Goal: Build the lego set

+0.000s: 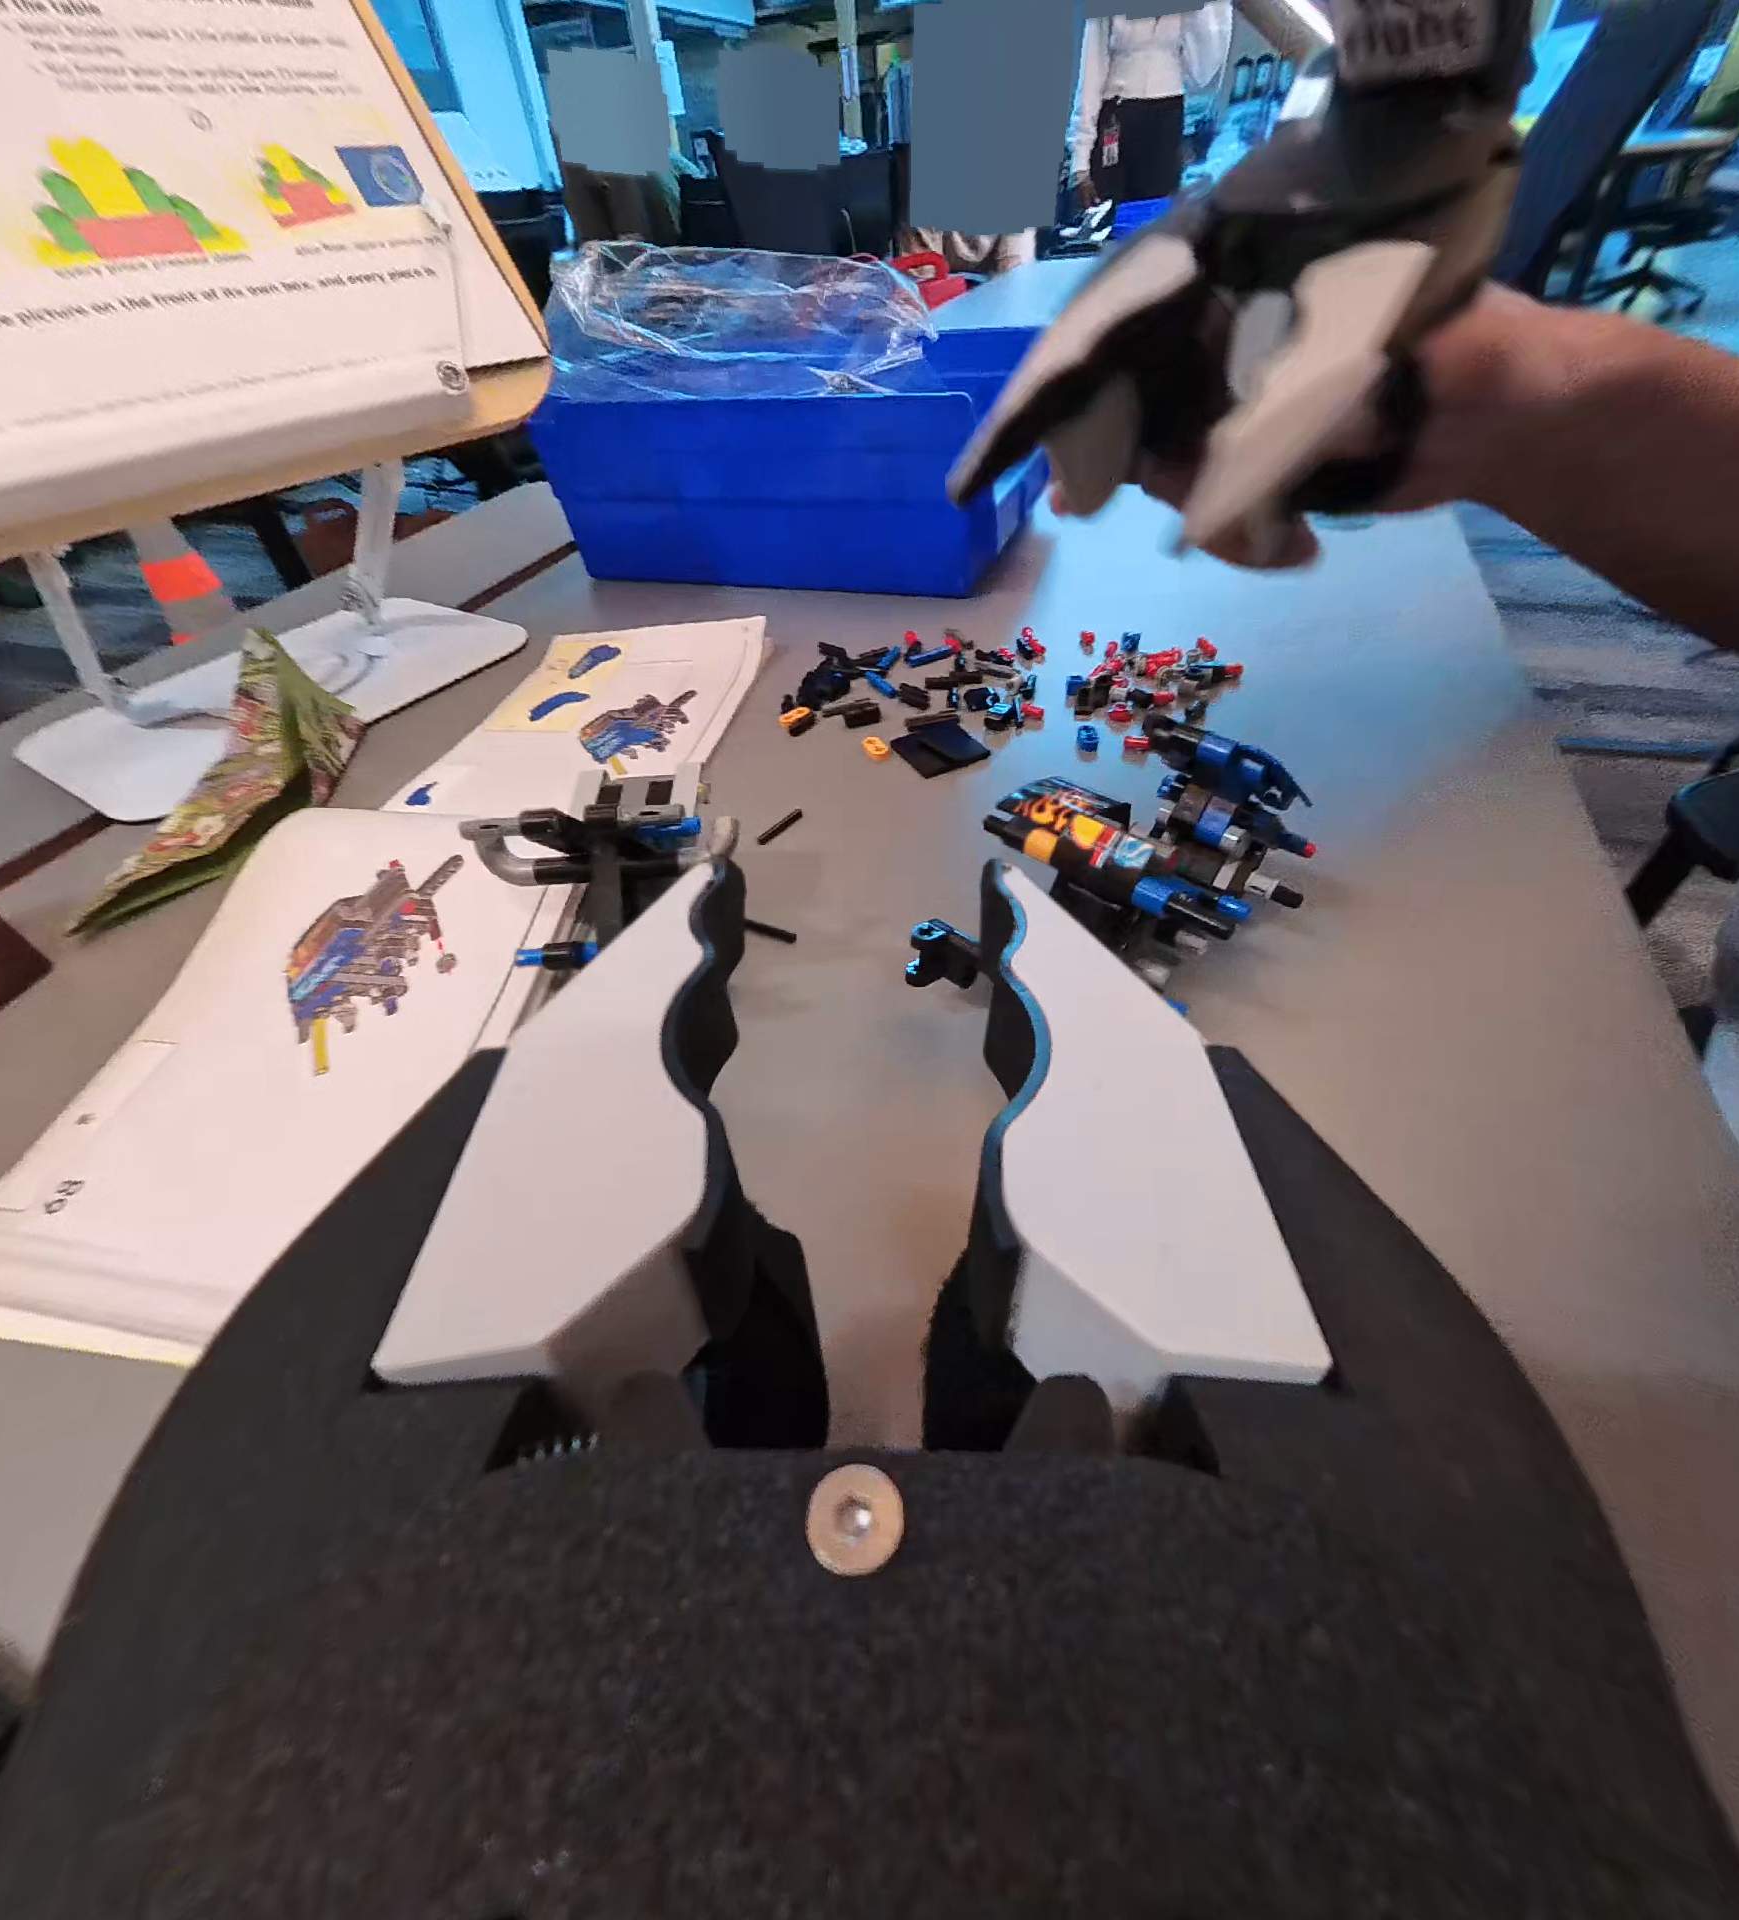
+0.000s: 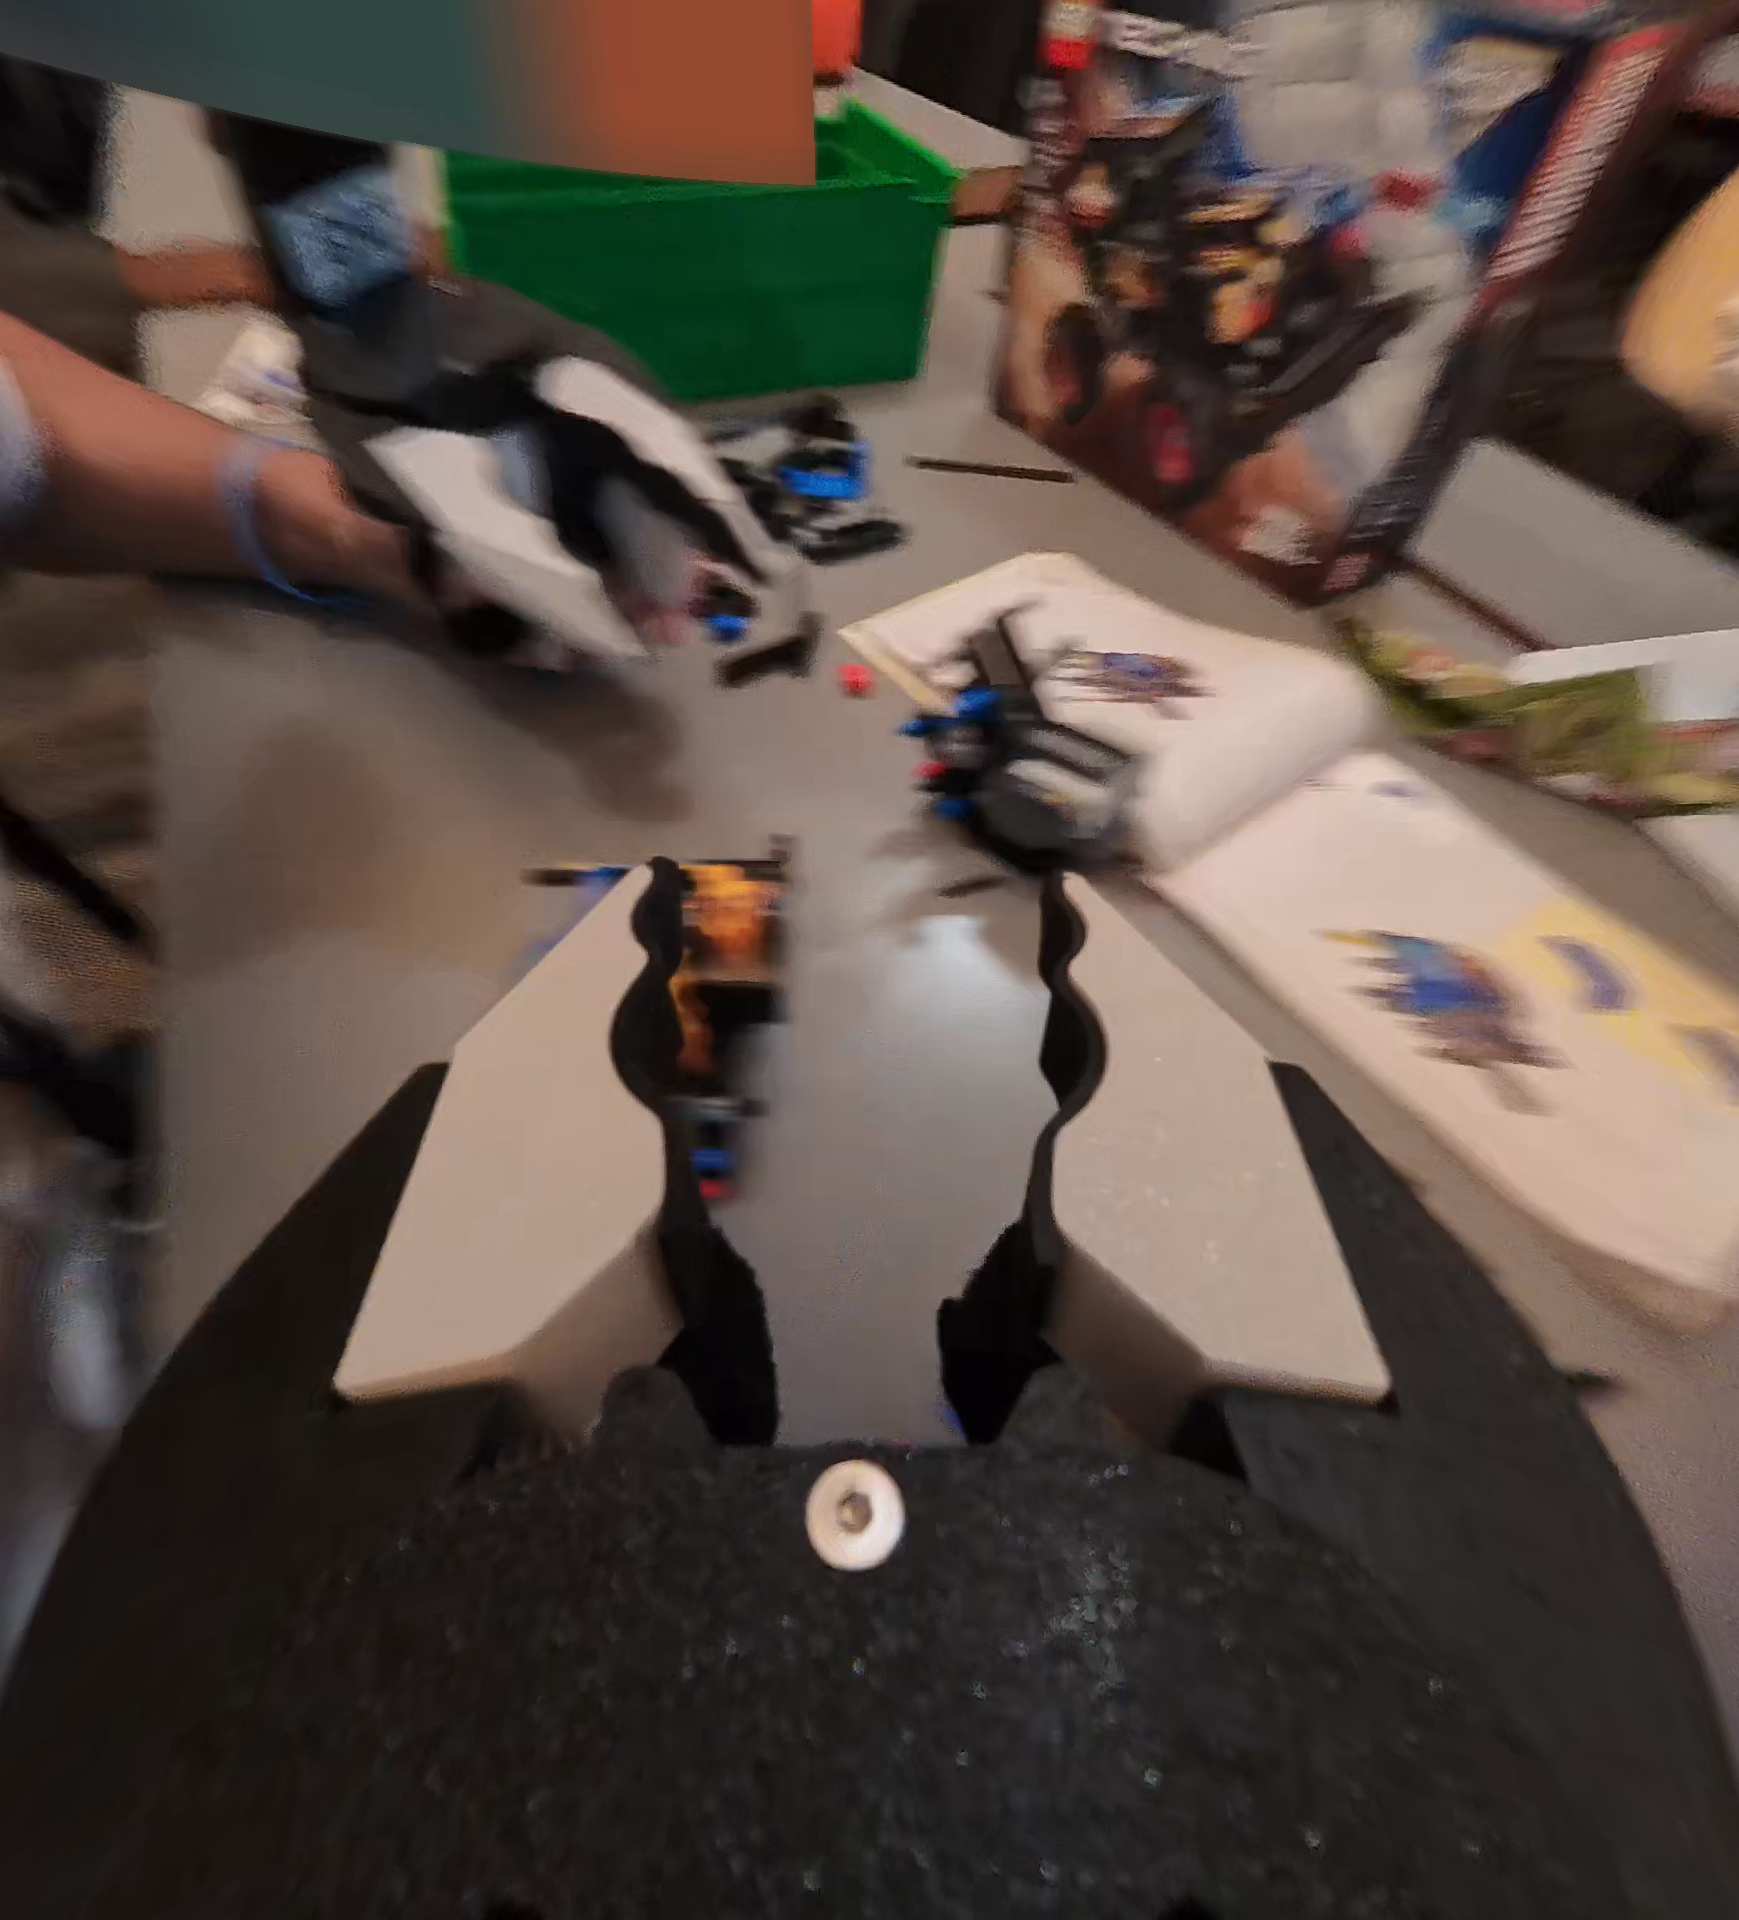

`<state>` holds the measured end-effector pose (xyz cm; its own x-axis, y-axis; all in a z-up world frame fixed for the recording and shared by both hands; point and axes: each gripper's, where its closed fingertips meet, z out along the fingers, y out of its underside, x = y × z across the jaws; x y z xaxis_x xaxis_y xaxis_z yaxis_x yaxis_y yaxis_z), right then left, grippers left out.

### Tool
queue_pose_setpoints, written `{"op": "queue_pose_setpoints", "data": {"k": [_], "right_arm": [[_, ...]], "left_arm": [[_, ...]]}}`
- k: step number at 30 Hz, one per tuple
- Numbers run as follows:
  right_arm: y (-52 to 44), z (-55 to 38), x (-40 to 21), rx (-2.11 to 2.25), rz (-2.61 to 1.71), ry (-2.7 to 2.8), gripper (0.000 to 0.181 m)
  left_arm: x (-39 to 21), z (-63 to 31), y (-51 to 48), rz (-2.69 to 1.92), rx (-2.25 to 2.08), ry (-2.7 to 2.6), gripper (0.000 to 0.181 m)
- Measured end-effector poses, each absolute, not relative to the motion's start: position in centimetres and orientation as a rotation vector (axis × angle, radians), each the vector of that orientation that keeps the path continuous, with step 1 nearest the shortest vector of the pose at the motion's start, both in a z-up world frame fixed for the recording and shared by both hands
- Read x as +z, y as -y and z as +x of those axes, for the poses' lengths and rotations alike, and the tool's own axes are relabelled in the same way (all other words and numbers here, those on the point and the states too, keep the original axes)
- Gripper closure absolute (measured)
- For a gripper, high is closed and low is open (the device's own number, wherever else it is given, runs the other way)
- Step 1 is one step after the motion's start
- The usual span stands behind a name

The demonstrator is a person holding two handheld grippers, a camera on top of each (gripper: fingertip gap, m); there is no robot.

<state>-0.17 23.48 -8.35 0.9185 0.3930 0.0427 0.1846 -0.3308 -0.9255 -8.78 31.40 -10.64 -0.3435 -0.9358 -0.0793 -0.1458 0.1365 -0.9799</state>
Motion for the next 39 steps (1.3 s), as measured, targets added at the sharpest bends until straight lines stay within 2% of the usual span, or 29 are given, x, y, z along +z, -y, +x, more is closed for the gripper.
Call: {"op": "queue_pose_setpoints", "data": {"k": [4,7,11,22,39], "right_arm": [[-26.6,9.6,-8.5,-0.139,-1.987,0.401,0.131],[-28.1,13.1,-11.7,-0.128,-2.105,0.342,0.127],[-27.3,12.8,-13.9,0.063,-2.117,0.215,0.132],[-26.4,15.2,-15.1,-0.063,-2.166,0.138,0.135],[-26.4,15.3,-16.0,-0.002,-2.193,0.115,0.139]], "left_arm": [[-10.6,-8.8,-31.6,-1.046,-1.216,-1.609,0.139],[-10.8,-8.6,-31.6,-1.033,-1.158,-1.609,0.144],[-11.7,-8.1,-31.6,-1.054,-1.102,-1.648,0.143],[-12.5,-7.0,-32.6,-1.213,-1.2,-1.679,0.143],[-12.6,-7.0,-32.3,-1.211,-1.219,-1.707,0.143]]}}
